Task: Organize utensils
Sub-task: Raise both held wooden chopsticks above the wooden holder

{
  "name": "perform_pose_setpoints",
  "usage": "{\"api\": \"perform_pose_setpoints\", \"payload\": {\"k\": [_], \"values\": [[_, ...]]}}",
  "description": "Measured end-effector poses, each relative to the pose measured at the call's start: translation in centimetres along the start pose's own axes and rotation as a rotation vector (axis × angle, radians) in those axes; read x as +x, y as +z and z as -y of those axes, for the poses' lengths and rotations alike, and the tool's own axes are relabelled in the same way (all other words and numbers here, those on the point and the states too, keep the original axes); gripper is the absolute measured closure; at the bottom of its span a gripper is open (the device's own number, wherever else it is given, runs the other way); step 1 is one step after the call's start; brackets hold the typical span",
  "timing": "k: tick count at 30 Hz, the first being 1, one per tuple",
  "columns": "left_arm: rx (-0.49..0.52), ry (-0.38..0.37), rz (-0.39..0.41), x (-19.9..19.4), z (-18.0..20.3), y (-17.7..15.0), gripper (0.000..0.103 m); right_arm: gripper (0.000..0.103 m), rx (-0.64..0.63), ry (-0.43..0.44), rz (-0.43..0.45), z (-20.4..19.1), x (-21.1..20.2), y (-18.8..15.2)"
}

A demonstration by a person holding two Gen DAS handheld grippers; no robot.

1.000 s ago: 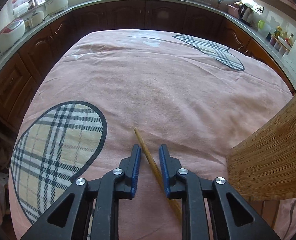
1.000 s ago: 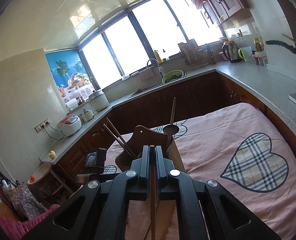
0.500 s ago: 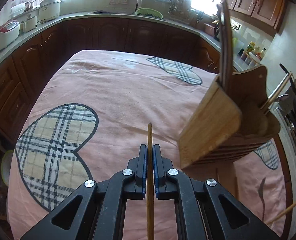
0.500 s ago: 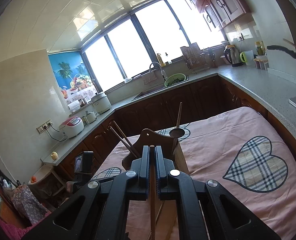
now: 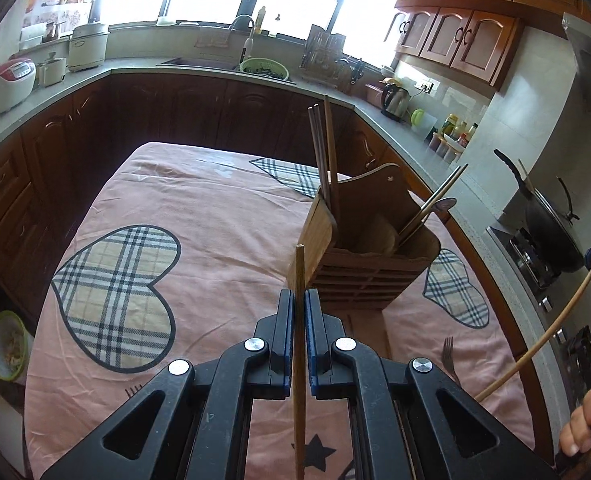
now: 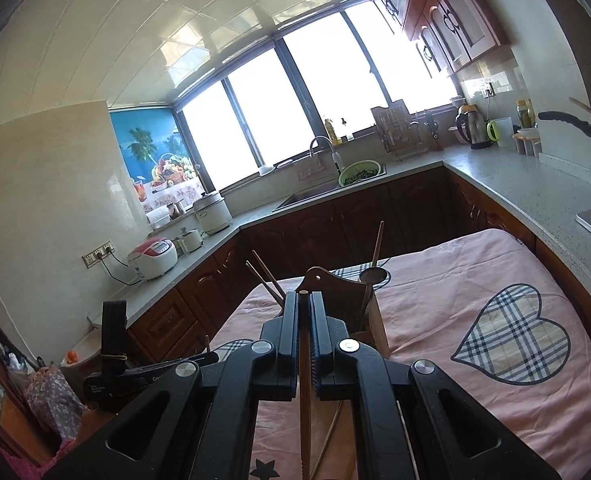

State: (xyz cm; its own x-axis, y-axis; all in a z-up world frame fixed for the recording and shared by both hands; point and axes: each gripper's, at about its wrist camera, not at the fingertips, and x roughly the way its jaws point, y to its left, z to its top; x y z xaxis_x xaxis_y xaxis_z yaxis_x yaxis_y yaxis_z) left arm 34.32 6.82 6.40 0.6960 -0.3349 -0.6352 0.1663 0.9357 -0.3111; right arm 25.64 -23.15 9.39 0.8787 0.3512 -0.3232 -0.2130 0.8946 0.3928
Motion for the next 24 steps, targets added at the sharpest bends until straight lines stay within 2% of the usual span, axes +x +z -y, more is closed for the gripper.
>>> {"api": "perform_pose_setpoints", "payload": {"k": [11, 24], "values": [[0.045, -0.042, 0.076, -5.6, 1.6, -1.2, 0.099, 0.098, -0.019, -0.009, 0.031, -1.0, -1.4, 0.3], [0.045, -0.078, 0.147, -8.0, 1.6, -0.6, 0.099, 0.098, -0.026, -0.014, 0.042, -1.2, -1.4, 0.4]]}}
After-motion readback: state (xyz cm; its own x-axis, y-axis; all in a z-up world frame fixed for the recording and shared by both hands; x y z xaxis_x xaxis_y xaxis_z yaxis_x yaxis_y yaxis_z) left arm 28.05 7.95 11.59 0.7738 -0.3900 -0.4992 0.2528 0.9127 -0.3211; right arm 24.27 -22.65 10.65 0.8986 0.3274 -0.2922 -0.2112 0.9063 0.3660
